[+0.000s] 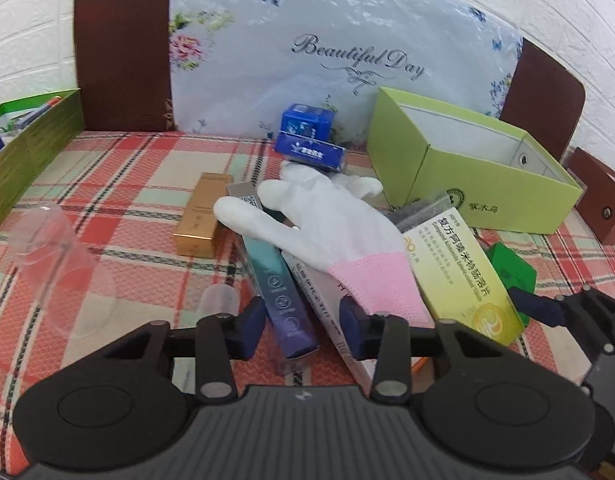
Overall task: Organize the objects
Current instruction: 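Lift the yellow medicine box with the right tool and carry it back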
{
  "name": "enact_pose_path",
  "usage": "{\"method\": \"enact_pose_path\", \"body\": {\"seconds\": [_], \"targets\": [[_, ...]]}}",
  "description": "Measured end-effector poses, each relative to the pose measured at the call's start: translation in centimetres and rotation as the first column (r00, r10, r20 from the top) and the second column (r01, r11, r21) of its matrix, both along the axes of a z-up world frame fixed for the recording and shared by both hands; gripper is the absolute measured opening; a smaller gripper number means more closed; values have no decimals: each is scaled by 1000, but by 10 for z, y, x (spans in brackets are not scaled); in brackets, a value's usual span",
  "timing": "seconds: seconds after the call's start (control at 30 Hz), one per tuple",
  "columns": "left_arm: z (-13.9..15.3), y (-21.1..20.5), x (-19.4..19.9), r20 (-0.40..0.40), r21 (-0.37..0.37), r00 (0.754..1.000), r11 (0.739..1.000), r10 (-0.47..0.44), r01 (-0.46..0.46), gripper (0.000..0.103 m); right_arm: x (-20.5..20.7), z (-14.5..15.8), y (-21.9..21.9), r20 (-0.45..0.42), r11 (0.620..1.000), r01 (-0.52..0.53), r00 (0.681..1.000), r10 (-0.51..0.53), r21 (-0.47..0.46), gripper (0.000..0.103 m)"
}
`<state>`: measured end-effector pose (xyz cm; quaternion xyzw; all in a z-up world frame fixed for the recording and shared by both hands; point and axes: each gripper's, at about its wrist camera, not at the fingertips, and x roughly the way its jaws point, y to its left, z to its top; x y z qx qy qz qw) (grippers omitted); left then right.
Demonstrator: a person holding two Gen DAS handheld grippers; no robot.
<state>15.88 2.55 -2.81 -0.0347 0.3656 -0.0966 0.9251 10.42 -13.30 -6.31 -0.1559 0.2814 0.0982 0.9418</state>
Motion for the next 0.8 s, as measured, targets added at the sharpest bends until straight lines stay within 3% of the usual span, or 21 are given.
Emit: {"method": "enact_pose_path", "body": {"seconds": [0.07,0.23,0.3,0.6,0.67,0.73,0.8], "targets": [[-1,0,0,5,-9,1000,1000,-10,10,36,-5,2,-5,-16,1000,1,1000,-1,14,65],[-1,6,-15,-2,-58,1000,998,-30,30,7,-32,12,-19,-71,995,29,997,-22,99,65],[0,9,-25,-8,-73,999,996,-49,49,0,-49,15,-26,-97,991,41,995,-28,130,65],[-6,-3,-94,-95,-96,982,983,-163,154,0,-126,23,-64,-156,982,100,985,-75,158,65],[-8,-7,-107,-99,-71,981,985,-166,160,5,-135,24,-70,-157,980,117,983,-92,160,65],[-10,-10,-109,-86,-7,987,990,-138,138,21,-140,23,-74,-163,979,127,981,-101,158,66],[-9,-12,-104,-75,29,994,996,-85,87,37,-142,22,-74,-151,979,138,982,-116,149,78]]}}
